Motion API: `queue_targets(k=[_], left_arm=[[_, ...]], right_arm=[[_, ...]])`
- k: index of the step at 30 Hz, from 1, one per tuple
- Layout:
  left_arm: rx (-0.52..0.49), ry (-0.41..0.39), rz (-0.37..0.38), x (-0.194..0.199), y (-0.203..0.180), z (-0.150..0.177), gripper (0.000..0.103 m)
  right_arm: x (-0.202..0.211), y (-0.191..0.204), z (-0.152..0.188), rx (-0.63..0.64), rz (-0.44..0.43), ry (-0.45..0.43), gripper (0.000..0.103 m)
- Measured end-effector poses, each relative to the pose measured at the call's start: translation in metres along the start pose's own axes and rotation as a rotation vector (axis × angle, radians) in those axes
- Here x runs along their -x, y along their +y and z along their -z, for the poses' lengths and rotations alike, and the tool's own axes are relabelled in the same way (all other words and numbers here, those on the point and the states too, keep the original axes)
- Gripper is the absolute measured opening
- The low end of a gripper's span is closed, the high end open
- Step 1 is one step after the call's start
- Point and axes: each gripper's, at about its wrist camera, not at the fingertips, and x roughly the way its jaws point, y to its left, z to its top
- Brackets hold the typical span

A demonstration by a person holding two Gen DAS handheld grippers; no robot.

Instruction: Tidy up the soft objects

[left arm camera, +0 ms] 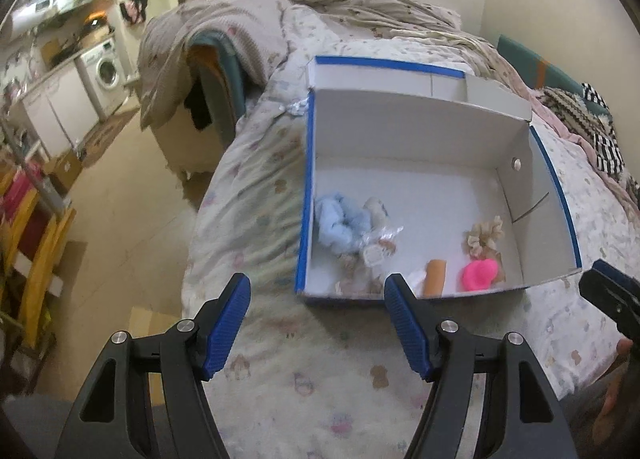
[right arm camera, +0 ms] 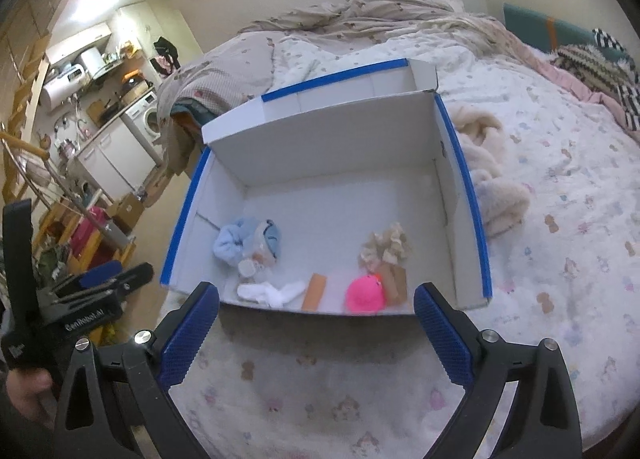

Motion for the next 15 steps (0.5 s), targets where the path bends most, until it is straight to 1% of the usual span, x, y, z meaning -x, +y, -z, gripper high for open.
queue_targets(k=[3,5,8,10,15], left_arm=[[0.019,0.01,-0.007,0.001,0.005,0.009,0.067],[0.02,-0.005,-0.016,0.004,0.007,0.013,0.067],[0.009,-0.052,-0.03,0.012,0.008,0.017,0.067],[0.002,-0.088,-0.015,0.019,0.008,0.017,0.067],[-0.032,-0.204,0.006,0.039,0.0,0.016,0.067]], right_arm=[[0.004,0.004,0.01,0.007,-0.004,0.008,0.103],[0.005,0.008,0.016,0.021,0.004,0.011,0.103],[0.007,0.017,0.023,0.058,0.027,0.002,0.103],[0.01,0.022,0.025,0.084,0.043,-0.018,0.103],[0.021,0.031,0.021,0.131,0.067,-0.122,0.103]])
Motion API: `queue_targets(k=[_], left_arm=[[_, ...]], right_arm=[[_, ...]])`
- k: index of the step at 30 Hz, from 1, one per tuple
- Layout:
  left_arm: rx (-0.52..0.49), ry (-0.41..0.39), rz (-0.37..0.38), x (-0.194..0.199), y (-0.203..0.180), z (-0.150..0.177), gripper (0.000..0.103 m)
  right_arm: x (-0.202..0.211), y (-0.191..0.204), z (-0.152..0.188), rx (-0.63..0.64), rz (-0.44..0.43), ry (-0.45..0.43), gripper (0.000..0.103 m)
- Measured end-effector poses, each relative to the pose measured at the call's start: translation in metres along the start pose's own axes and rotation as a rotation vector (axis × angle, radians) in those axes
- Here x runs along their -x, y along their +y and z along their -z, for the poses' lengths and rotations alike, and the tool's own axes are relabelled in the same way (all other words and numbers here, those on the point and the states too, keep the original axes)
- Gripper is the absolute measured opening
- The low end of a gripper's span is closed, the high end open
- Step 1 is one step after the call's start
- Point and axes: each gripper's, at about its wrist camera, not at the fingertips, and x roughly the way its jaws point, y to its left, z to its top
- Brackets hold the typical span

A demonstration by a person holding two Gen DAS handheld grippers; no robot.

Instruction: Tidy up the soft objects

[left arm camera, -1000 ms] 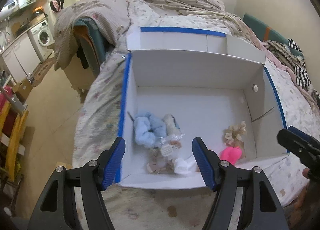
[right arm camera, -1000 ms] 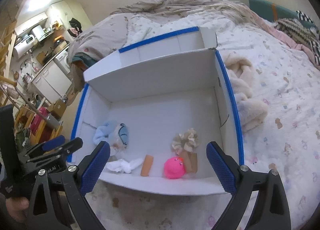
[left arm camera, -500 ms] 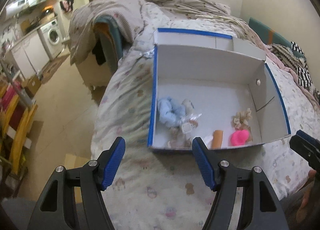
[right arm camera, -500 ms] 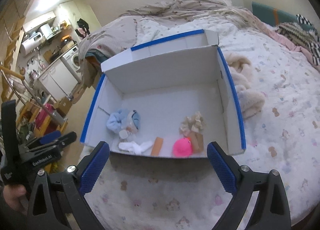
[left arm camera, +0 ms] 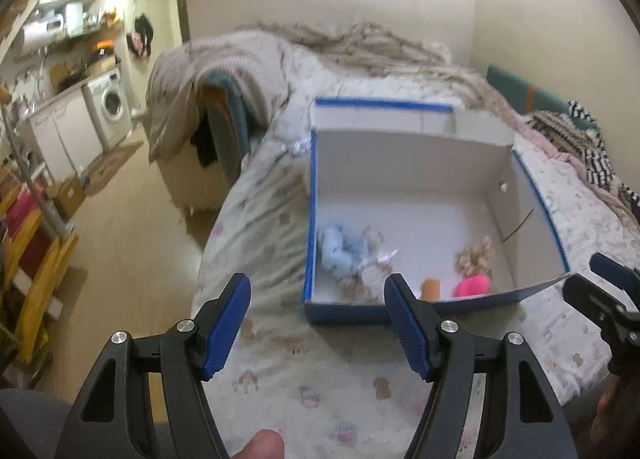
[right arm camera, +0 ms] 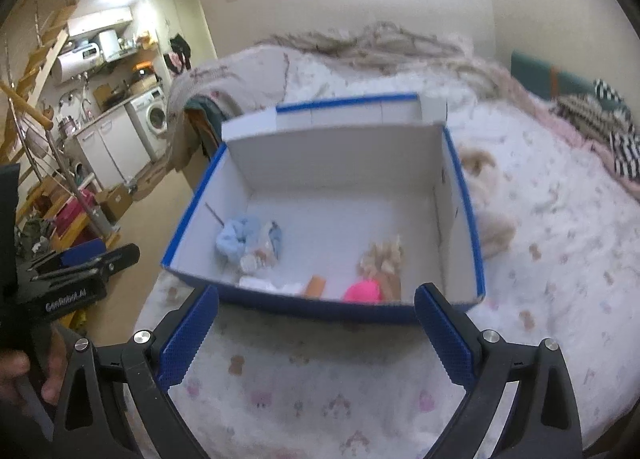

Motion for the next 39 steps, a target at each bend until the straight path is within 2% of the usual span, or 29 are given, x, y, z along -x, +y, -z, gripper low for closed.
queue_targets(k=[3,5,9,11,17,22,39], left_arm=[[0.01,-0.045,0.001,0.008,-0.001,-0.004,0.069],[0.033,-0.066,-0.011,0.011,0.002,-0.007,0.082],[0.081,-0.092,-0.024,0.013,0.01,-0.011,0.086],[0.096,-0.082,-0.015,0.01,0.011,-0.012,0.094],[0.082,-0.06,-0.034,0.001,0.007,-0.01,0.096],[0.084,-0.044,-0.023,-0.003,0.007,-0.008,0.096],[0.072,-0.041,-0.015,-0.004,0.004,-0.007,0.096]], right_arm=[[0.006,-0.001,-0.005,-0.011,0.004,-0.051,0.103],[0.008,-0.005,-0.008,-0.031,0.006,-0.071,0.103],[0.004,-0.011,-0.013,-0.085,-0.002,-0.075,0.103],[0.0,-0.014,-0.013,-0.104,-0.008,-0.061,0.103],[-0.005,-0.013,-0.011,-0.103,0.004,-0.05,0.103],[-0.005,-0.012,-0.011,-0.103,0.013,-0.049,0.103],[-0.007,-0.014,-0.011,-0.099,0.022,-0.038,0.103]])
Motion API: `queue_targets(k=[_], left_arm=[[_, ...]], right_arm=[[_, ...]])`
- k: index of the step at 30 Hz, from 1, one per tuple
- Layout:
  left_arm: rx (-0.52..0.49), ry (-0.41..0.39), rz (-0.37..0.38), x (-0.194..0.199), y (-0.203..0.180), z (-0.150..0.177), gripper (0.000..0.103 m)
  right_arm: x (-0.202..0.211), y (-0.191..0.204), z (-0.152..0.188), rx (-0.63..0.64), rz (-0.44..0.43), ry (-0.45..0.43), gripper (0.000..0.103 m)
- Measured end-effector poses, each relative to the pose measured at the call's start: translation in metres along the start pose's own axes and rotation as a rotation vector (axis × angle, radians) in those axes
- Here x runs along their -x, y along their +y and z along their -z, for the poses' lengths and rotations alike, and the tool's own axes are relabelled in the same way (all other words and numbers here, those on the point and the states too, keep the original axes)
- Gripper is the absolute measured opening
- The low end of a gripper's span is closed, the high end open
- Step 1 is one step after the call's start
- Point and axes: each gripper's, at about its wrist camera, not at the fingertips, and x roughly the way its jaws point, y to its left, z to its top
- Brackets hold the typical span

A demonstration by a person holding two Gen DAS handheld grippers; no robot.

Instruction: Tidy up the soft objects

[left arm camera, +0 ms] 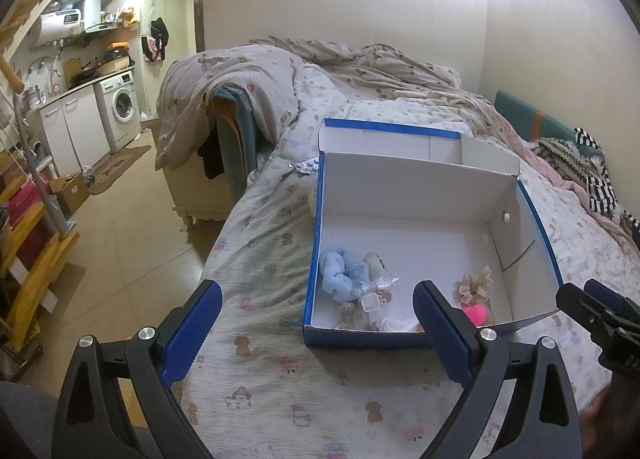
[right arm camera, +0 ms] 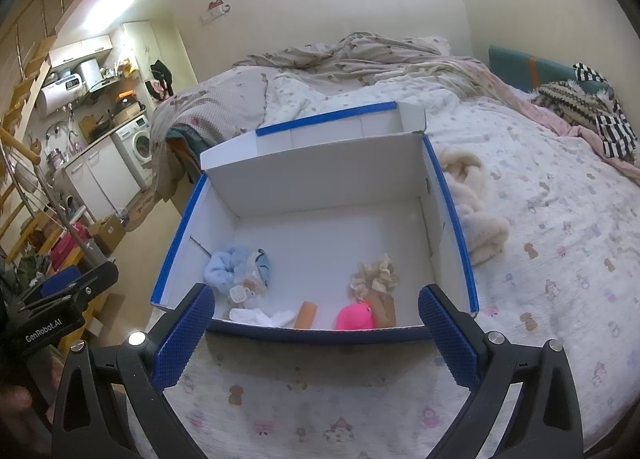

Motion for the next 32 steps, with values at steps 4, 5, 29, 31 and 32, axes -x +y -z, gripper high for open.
queue_targets(k=[4,5,29,31,32], left_arm=[[0.001,0.0,0.0,0.0,-0.0003,-0.0001,0.096],[0.001,0.0,0.001,0.0,-0.0003,-0.0001,0.096],[-0.012,-0.005,0.007,0.0005,-0.0032,0.0024,0.096],[-0.016,-0.006,0.015,0.0007,-0.0037,0.002,0.096],[-0.017,-0.005,0.022,0.0007,-0.0035,0.0021,0.096]], right_arm=[[-0.0004,0.0007,0.0004,0.001,0.002,0.003,0.103],[-0.0003,0.0012,0.0006,0.002,0.002,0.002,0.103],[-0.0007,0.001,0.0008,0.004,0.003,-0.001,0.103],[-0.0006,0.0009,0.0008,0.003,0.002,-0.001,0.103],[-0.0007,0.0011,0.0007,0.004,0.002,-0.001,0.103]])
